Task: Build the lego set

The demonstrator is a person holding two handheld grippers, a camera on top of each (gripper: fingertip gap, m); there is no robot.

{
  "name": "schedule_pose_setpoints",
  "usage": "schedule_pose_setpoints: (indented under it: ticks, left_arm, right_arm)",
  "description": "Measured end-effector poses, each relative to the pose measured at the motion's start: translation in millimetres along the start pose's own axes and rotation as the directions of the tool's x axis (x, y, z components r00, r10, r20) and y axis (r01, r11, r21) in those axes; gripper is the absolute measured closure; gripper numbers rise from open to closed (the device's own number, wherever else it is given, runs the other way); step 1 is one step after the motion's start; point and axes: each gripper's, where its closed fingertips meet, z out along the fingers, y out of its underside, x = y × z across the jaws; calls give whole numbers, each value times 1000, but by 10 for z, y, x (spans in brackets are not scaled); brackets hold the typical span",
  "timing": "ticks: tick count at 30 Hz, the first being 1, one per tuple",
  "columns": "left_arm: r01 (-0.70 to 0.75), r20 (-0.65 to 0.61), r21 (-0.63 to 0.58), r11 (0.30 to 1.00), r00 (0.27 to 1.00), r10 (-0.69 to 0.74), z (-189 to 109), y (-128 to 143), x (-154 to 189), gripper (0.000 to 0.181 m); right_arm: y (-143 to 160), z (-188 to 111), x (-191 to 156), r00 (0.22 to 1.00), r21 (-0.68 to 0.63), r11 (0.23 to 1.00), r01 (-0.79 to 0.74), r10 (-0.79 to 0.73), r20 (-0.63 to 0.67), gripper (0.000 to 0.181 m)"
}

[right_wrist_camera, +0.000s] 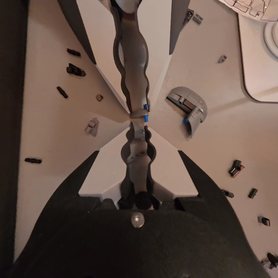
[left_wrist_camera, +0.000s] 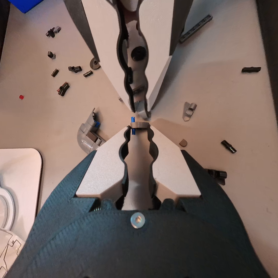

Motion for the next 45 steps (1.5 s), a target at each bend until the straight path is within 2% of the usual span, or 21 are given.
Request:
schedule_pose_setpoints:
  ticks: [7,15,21,27,34,40,45]
  left_arm:
    - [-2,1,-7,1000,1000,2,-7,13,-4,160]
    - [-3,11,1,1000,1000,3,-19,-5,-18,159]
    - [-2,22,11,1000,1000,2,-34,-24,-37,156]
    - [-58,102,92,994,994,49,-129,-225,-102,155]
    - [-136,164,93,986,979,120,-136,-320,-104,170]
    - [-142,175,108,984,977,122,-162,-344,-117,174]
    - [-158,162,140,978,978,134,-233,-379,-93,174]
  right_arm:
    - [96,-25,45,1000,-28,999,-17,17,-8,163]
    - [84,-43,99,999,-24,1000,-2,1,-42,175]
    - [41,-71,119,998,-6,1000,5,-6,-57,176]
    - [-73,-134,148,998,64,997,-30,33,-58,176]
    - [-136,-144,146,997,100,993,-58,62,-45,176]
    - [-166,-170,157,996,127,989,-80,85,-36,176]
    - [-225,-259,130,988,216,964,-153,143,61,165]
